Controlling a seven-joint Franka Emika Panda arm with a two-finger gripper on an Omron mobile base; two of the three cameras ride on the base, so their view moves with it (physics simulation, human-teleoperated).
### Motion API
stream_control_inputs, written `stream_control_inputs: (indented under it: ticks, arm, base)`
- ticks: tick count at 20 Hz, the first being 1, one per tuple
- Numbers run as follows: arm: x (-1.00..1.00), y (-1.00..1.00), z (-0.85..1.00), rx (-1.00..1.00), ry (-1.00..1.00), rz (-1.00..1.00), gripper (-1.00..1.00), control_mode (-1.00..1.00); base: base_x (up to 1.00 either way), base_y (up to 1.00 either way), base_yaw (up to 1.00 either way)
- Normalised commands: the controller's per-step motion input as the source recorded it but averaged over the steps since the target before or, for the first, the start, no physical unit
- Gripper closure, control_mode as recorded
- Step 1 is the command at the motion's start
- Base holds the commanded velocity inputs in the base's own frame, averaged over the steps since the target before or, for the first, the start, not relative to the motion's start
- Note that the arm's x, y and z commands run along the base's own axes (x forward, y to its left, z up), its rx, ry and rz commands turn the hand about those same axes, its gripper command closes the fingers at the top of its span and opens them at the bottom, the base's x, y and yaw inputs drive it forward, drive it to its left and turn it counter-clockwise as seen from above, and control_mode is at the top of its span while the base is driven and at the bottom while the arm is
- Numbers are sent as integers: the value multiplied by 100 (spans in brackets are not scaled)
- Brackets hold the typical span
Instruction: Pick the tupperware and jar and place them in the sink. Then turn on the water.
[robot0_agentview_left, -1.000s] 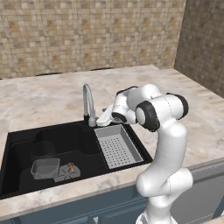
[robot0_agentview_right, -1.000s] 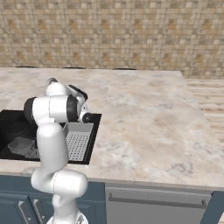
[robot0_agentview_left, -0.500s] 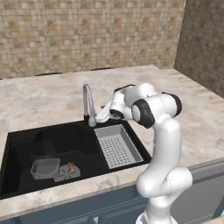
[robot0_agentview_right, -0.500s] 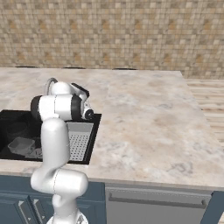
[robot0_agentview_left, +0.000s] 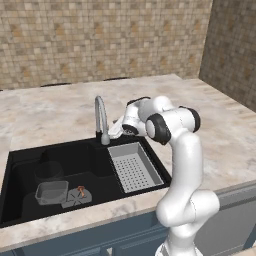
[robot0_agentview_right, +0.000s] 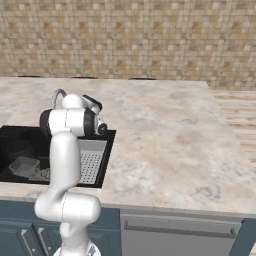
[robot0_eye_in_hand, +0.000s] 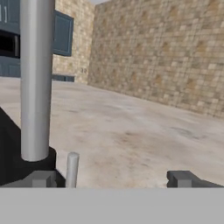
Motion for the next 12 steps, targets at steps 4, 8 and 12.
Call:
stream_control_inputs:
  ticks: [4,8,12]
  arm:
    - [16,11,-16,0,2,0,-100,-100]
    - [19,13,-14,0,3,0,-100,-100]
    - [23,14,-13,0,3,0,-100,-100]
  base:
    - [0,0,0]
    - [0,0,0]
    - [0,0,0]
